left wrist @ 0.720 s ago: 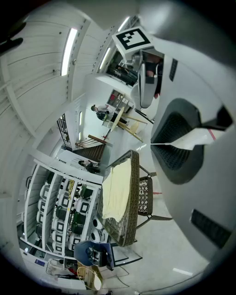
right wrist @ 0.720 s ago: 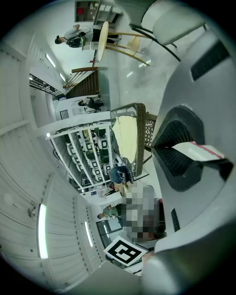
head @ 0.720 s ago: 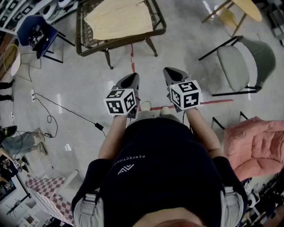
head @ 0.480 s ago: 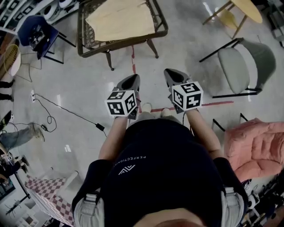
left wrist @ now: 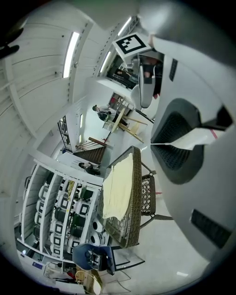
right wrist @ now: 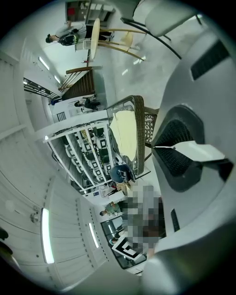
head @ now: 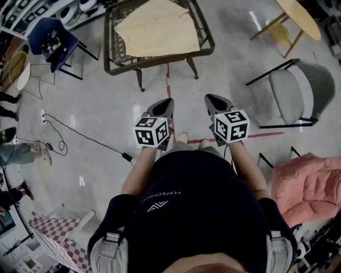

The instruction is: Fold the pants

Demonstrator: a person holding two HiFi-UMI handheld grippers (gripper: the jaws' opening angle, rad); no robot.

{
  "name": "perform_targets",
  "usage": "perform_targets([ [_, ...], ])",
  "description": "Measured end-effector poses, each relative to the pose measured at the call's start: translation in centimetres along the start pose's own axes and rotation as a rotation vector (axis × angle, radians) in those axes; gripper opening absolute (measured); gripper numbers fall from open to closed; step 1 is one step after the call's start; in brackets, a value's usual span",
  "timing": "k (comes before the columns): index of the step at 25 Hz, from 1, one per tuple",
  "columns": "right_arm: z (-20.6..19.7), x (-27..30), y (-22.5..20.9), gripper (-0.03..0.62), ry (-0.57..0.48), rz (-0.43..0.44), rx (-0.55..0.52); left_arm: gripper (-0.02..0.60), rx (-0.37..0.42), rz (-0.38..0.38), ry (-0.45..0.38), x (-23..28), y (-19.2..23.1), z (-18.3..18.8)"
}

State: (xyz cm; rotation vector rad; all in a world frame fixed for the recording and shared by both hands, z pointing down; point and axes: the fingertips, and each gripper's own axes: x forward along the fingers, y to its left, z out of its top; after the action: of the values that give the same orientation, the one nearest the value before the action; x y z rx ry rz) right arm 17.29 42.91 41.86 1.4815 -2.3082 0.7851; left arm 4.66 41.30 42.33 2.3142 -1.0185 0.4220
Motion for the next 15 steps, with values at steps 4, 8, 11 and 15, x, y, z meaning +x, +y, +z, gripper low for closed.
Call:
perform_targets([
  [4, -0.1, 1.2, 0.5, 0.034, 0.002, -0.019, 0.024, 0.017, -0.005, -0.022, -0.011, -0.5, 1.7, 0.4],
  [8, -0.5, 2.0, 0.8, 0.034, 0.011, -0.02, 0.038, 0.017, -0.003, -0.035, -0.007, -0.5, 3.2, 0.0],
  [11, -1.0, 2.9, 0.6, 0.034, 0.035, -0.015, 0.04, 0.017, -0.026, -0.029, 0.0, -0.2, 4.3, -0.5],
  [15, -0.2, 4.2, -0.5, 0.034, 0.041, -0.005, 0.043, 0.017, -0.07, -0.011, -0.001, 0.5, 5.3, -0.4],
])
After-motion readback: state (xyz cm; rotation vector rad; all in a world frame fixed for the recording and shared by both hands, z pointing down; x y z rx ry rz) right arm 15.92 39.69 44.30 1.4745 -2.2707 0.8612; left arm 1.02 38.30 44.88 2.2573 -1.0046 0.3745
